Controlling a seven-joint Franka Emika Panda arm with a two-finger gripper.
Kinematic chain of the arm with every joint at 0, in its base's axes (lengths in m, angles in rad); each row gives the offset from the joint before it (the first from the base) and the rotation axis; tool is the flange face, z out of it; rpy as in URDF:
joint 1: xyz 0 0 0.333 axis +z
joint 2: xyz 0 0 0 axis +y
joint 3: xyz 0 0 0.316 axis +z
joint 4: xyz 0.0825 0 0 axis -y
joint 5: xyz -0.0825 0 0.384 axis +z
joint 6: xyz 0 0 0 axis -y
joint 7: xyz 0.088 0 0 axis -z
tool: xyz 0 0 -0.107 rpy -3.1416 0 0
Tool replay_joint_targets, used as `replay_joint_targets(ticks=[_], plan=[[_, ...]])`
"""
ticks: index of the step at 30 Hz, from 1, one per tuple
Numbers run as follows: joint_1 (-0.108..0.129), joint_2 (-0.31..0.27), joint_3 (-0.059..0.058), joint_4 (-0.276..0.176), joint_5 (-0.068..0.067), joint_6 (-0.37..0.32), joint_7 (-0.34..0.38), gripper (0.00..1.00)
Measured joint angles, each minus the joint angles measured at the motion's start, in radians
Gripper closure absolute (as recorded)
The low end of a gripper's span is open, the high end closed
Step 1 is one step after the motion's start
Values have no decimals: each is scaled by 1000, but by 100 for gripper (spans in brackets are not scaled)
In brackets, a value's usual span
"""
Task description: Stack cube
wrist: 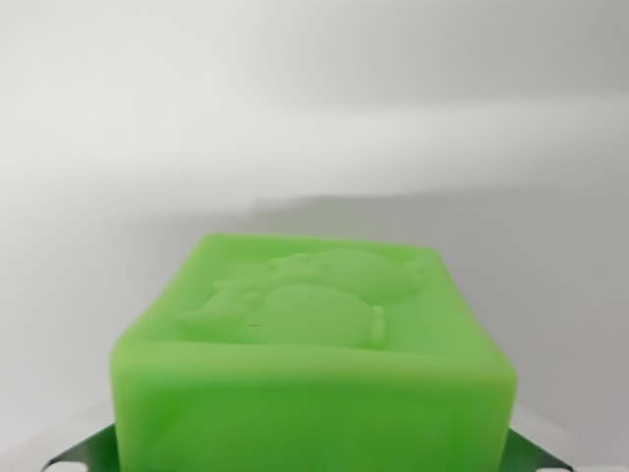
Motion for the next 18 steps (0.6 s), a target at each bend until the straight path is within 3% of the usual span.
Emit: replay_joint_targets(ticks=[5, 11, 15, 18], plan=[[15, -39, -18, -8, -14, -29, 10, 100], [33, -96, -42, -19, -41, -72, 29, 100], [40, -128, -53, -23, -57, -99, 42, 100], [45, -139, -55, -27, -63, -103, 51, 100]])
